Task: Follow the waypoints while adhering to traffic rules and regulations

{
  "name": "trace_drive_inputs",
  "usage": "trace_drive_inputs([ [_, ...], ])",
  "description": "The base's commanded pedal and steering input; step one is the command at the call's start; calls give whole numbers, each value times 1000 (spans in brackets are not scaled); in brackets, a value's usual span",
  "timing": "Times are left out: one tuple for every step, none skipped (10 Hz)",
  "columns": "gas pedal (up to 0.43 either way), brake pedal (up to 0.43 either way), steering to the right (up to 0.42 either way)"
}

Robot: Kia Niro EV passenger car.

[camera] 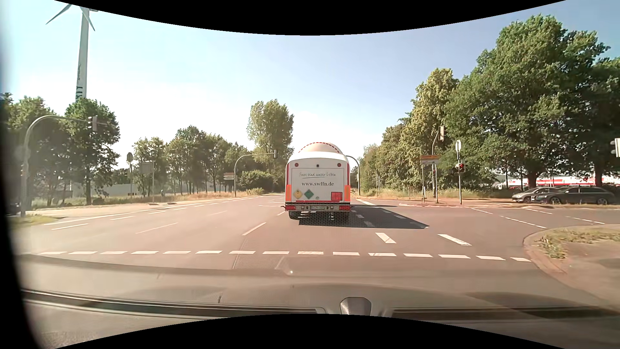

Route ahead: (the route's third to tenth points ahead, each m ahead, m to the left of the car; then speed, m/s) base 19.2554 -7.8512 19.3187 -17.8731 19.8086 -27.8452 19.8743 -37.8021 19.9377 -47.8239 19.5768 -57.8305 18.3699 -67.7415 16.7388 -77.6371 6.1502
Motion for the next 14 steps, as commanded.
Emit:
trace_drive_inputs([
  [28, 6, 94],
  [28, 6, 103],
  [20, 6, 123],
  [0, 6, 140],
  [0, 6, 164],
  [0, 6, 189],
  [0, 6, 207],
  [0, 6, 227],
  [0, 6, 240],
  [0, 6, 252],
  [0, 6, 266],
  [0, 6, 281],
  [0, 6, 293],
  [0, 6, 305],
])
